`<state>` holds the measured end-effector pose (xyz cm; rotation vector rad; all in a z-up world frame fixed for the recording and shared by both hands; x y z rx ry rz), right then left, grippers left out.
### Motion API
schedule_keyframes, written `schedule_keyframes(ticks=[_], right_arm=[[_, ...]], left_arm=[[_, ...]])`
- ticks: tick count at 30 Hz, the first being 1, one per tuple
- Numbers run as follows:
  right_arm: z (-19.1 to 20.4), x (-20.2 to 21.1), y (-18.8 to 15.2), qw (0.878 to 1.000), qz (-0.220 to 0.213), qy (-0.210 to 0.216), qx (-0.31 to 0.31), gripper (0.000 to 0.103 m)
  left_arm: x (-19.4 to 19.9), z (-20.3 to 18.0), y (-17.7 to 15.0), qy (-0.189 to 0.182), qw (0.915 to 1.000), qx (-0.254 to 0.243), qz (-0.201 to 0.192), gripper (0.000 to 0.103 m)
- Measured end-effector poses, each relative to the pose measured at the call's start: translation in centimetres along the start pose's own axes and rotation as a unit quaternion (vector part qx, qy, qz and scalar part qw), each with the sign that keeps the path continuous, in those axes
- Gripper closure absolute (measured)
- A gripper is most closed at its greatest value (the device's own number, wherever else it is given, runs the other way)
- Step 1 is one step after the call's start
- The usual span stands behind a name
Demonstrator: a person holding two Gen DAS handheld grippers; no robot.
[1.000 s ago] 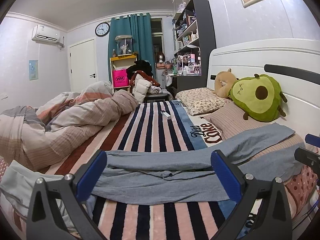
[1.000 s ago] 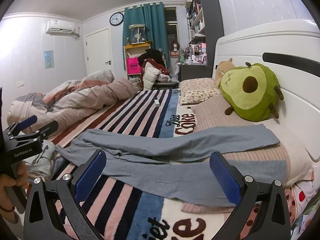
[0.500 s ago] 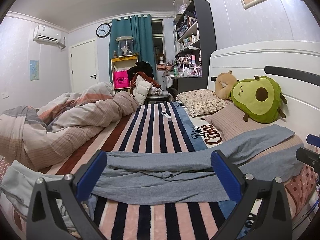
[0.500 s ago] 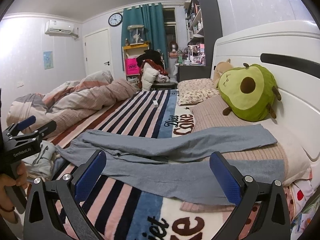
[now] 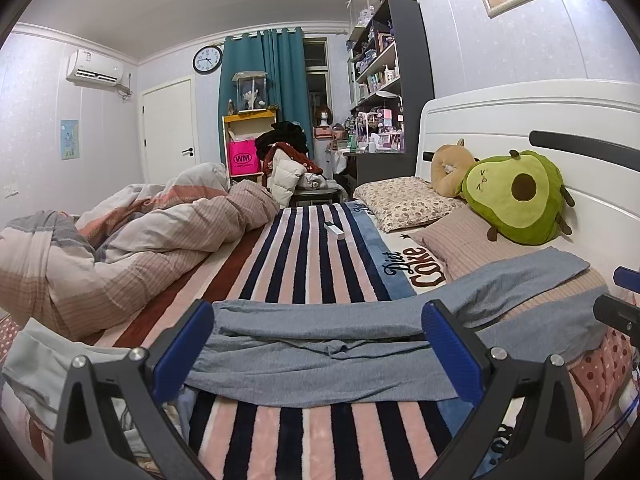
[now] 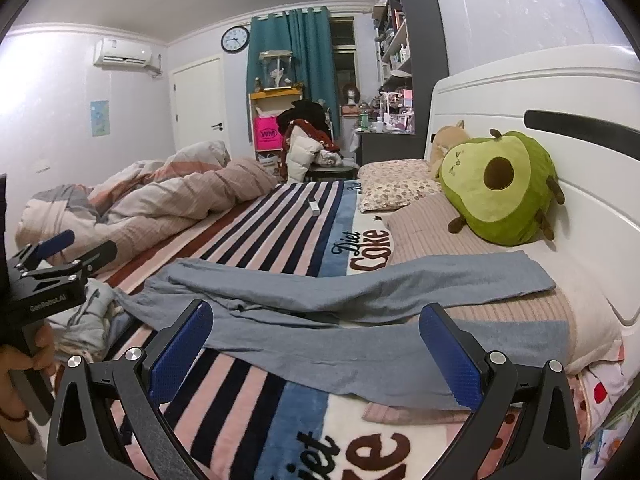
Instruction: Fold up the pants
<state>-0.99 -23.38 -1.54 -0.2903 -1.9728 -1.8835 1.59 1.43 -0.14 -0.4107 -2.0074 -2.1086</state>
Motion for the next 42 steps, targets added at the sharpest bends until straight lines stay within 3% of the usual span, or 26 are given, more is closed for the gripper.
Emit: schedule_keyframes(ticks=[29, 38, 42], right_arm=[[1.1, 0.6, 0.4, 0.999, -0.012, -0.017, 0.026, 0.0], [-1.7, -0.8, -1.1, 0.999, 0.012, 0.015, -0.041, 0.001], [-4.9, -3.3, -3.5, 0.996, 0.05, -0.006, -0.07, 0.001]], left_arm=[[0.2, 0.3, -0.2, 0.0, 1.0, 0.001, 0.002, 0.001], [-2.0, 1.8, -2.2, -0.021, 0.9983, 0.032, 0.045, 0.001], [-4.5, 3.6, -4.1, -0.035, 0.9943, 0.063, 0.078, 0.001]])
Point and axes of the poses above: each gripper's, at about its wrist camera, not at the fingertips, and x roughly against the way its jaws point, z to its left, y to its top, the point moved 4 cm from there along -x, roughly the way its jaws point, and after that the axes turned 4 degrees about -y, right-handed, at the moved point
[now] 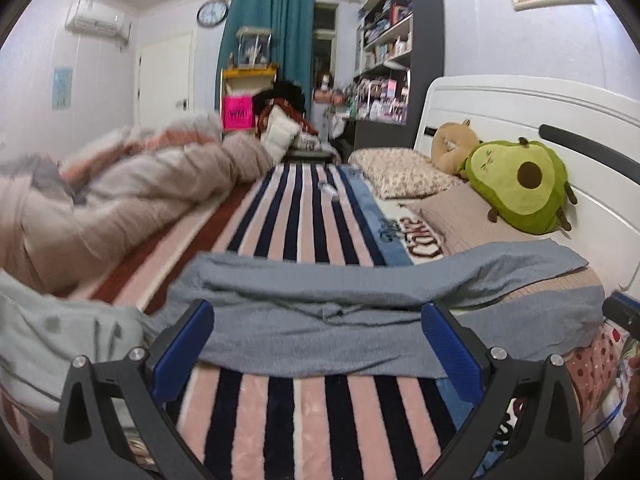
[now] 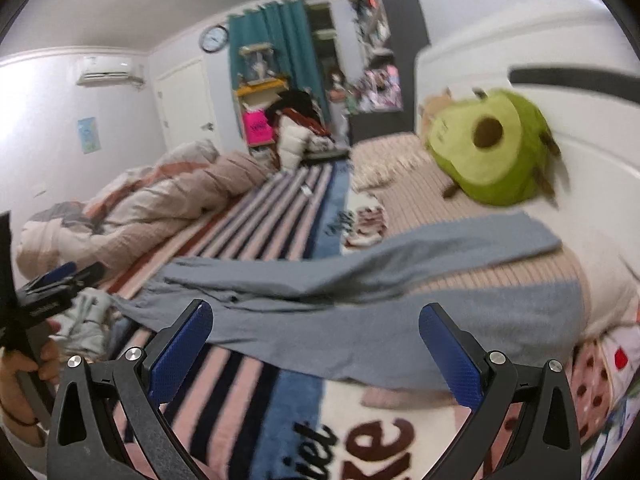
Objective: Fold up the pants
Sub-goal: 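Grasp the waistband with the left gripper while the right gripper grasps the leg hem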
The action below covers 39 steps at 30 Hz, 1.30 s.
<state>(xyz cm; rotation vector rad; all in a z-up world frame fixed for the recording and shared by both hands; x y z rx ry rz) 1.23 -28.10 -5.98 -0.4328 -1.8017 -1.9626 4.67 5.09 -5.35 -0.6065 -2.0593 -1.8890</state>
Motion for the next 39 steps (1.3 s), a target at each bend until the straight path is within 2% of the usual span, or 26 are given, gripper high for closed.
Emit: schedule_keyframes(ticks=[1, 5, 7, 14, 19, 23, 28, 31, 33, 35, 39], right_arm=[[-0.8, -0.7, -0.5, 1.0, 0.01, -0.007, -0.007, 0.001], [-4.5, -3.7, -2.6, 0.997, 0.054, -0.025, -0.043, 0.014], [-6.2, -5.2, -3.8, 0.994, 0.076, -0.04, -0.061, 0.014], [-10.1, -9.3, -8.2, 0.982, 0.151, -0.052, -0.1, 0.03], [-11.5, -10.7, -9.7, 0.976, 0.174, -0.054, -0.122, 0.031], [-12.0, -10.8, -9.8, 0.974, 0.17, -0.048, -0.139, 0.031], [-12.4, -10.4, -8.7, 0.977, 0.135, -0.043, -0.158, 0.031], [-12.7, -10.2, -8.4, 0.976, 0.122, -0.04, -0.178, 0.036], [-12.8, -9.9, -8.6, 0.975, 0.114, -0.048, -0.184, 0.041], [-12.7, -9.8, -8.7, 0.975, 0.109, -0.06, -0.182, 0.05], [-12.5, -9.4, -8.7, 0.976, 0.103, -0.067, -0.178, 0.054]], left_arm=[[-0.9, 0.6, -0.5, 0.001, 0.9999, 0.007, 0.01, 0.001], [-4.6, 2.5, -2.3, 0.01, 0.9983, 0.03, 0.049, 0.001], [-6.4, 3.4, -3.4, 0.01, 0.9968, 0.041, 0.068, 0.001], [-11.9, 5.8, -7.9, 0.005, 0.9871, 0.081, 0.138, 0.002], [-14.4, 6.9, -10.5, -0.01, 0.9776, 0.112, 0.178, 0.007], [-15.3, 7.7, -11.5, -0.018, 0.9728, 0.135, 0.187, 0.007], [-15.7, 8.4, -11.6, -0.015, 0.9727, 0.148, 0.178, 0.007], [-16.0, 9.3, -11.2, -0.01, 0.9726, 0.163, 0.166, 0.008], [-16.4, 9.9, -10.9, -0.005, 0.9724, 0.17, 0.16, 0.015], [-16.8, 10.2, -10.6, -0.002, 0.9727, 0.173, 0.155, 0.02], [-17.8, 10.7, -10.0, 0.015, 0.9737, 0.168, 0.153, 0.032]])
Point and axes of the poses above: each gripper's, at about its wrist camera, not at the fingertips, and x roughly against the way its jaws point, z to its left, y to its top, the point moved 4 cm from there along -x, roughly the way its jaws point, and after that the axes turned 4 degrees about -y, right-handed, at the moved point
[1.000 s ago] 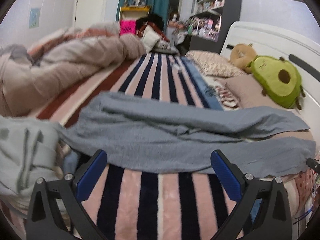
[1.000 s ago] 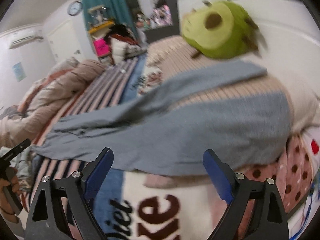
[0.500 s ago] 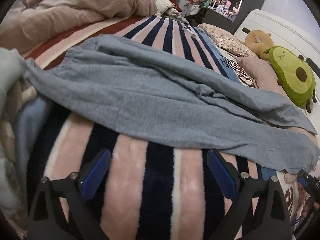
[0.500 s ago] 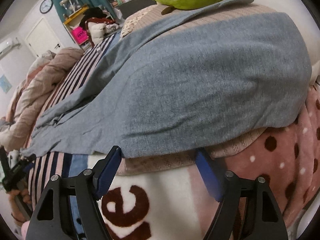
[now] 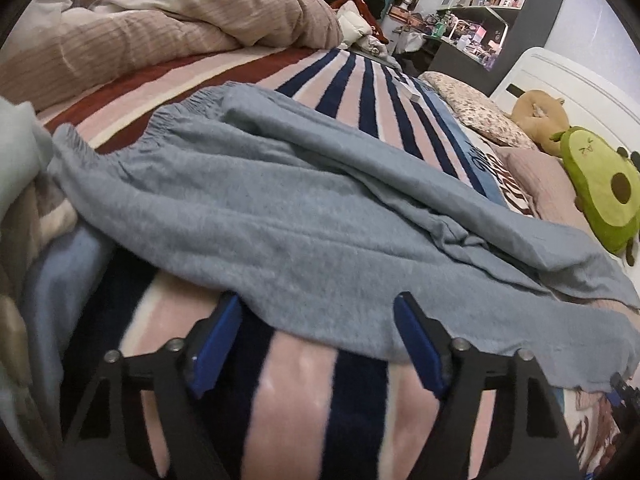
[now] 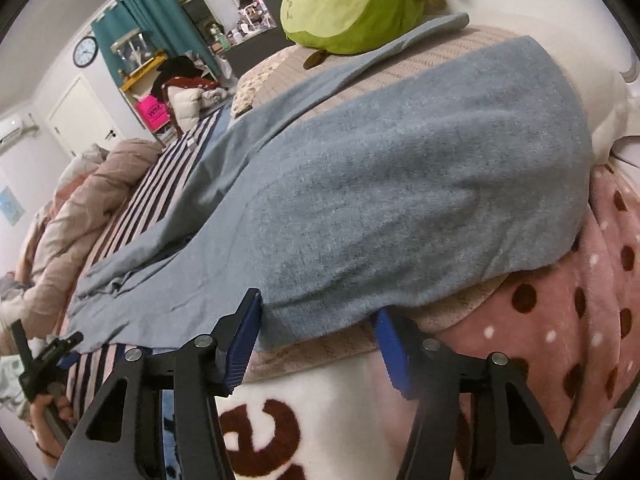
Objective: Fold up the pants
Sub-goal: 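Grasp the waistband with the left gripper while the right gripper grasps the leg hem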
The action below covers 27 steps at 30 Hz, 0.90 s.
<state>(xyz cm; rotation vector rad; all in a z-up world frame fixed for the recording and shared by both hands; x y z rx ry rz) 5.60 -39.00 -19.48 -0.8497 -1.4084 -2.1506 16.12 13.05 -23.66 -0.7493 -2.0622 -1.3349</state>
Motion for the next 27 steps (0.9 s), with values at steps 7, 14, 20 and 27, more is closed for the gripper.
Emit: schedule_keyframes(ticks=[7, 14, 20, 27], right_arm=[[0.6, 0.9, 0.3, 1.0, -0.021, 0.012, 0.003, 0.061], [0.4, 0.5, 0.8, 0.999, -0.04, -0.011, -0.004, 0.088], [1.0, 2.1, 2.1, 0.996, -0.082, -0.009, 0.02, 0.102], [2.9, 3.4, 5.4, 0.991, -0.107, -0.002, 0.077, 0.102]], left_arm=[[-0.5, 1.1, 1.2, 0.015, 0.9998, 0.009, -0.008, 0.048], [-1.0, 1.9, 2.0, 0.026, 0.9995, 0.013, -0.016, 0.09], [1.4, 1.3, 2.6, 0.01, 0.999, -0.002, -0.045, 0.097], [4.2, -0.2, 3.9, 0.011, 0.9972, -0.034, -0.066, 0.097]])
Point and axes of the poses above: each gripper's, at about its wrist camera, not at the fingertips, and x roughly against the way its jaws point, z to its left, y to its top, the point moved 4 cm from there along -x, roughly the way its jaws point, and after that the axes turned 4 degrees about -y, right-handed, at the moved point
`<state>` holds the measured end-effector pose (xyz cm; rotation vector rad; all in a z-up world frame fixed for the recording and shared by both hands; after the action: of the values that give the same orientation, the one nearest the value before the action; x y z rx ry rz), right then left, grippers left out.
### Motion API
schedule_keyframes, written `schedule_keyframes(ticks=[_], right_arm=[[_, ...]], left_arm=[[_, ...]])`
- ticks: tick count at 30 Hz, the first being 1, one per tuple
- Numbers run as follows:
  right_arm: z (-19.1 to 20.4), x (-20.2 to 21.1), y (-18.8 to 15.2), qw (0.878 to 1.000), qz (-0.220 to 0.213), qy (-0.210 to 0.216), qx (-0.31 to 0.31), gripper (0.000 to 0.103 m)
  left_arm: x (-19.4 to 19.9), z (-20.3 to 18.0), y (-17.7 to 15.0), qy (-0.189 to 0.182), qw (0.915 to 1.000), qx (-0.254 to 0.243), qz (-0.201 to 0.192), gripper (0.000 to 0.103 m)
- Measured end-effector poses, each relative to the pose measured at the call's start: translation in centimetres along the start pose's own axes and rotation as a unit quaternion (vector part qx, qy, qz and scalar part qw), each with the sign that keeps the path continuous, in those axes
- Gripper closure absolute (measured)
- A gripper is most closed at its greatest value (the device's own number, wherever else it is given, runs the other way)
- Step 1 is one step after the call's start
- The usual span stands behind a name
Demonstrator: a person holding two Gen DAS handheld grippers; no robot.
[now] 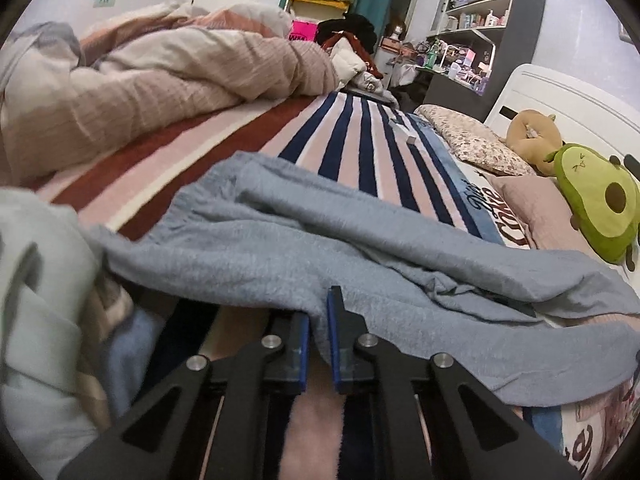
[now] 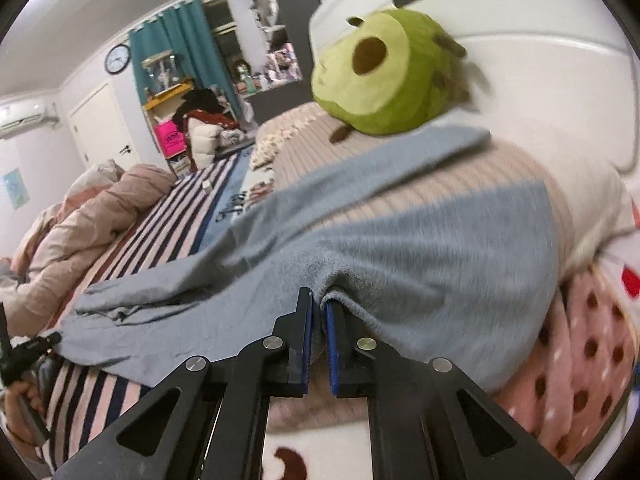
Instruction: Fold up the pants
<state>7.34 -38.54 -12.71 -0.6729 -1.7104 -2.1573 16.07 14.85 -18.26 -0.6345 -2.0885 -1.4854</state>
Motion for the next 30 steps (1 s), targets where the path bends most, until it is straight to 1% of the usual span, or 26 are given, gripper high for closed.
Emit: schedule_keyframes(ticks=[7, 10, 14, 17, 24, 30], right_arm=[[1.0, -1.7, 5.7, 0.998, 0.003, 0.017, 0.059, 0.102], [1.5, -3.6, 8.1, 0.996, 0.022, 0.018, 0.082, 0.102], [1.7, -6.5, 10.1, 0.993, 0.048, 0.006, 0.106, 0.102], [1.6, -8.4, 11.0, 0.992, 0.062, 0.001, 0.11, 0.102], [2.0, -11.4, 13.8, 0.988, 0.055, -0.02, 0.14, 0.102], [3.7, -14.1, 15.3, 0.98, 0.057, -0.051, 0.183, 0.102]], left_arm=[[0.2, -0.2, 3.1, -0.004, 0.9999, -0.009, -0.009, 0.097], [-0.1, -0.4, 4.6, -0.008, 0.9999, -0.009, -0.012, 0.097], [-1.1, -1.3, 6.6, -0.008, 0.9997, -0.016, -0.017, 0.097], [-2.6, -2.1, 8.2, -0.01, 0.9996, -0.023, -0.017, 0.097], [-6.5, -3.8, 11.1, 0.004, 0.9986, -0.05, -0.014, 0.097], [-10.2, -5.2, 12.7, 0.019, 0.9969, -0.076, -0.006, 0.097]])
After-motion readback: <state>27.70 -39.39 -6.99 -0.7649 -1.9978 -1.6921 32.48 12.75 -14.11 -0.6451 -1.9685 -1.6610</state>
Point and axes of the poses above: each gripper's, at about its wrist camera, not at the fingertips, and x roughly against the way its jaws point, z to its left, y to its top, the point moved 4 cm from there along -x, roughly the way its jaws point, and after that the axes turned 4 degrees about -y, right-handed, at the moved point
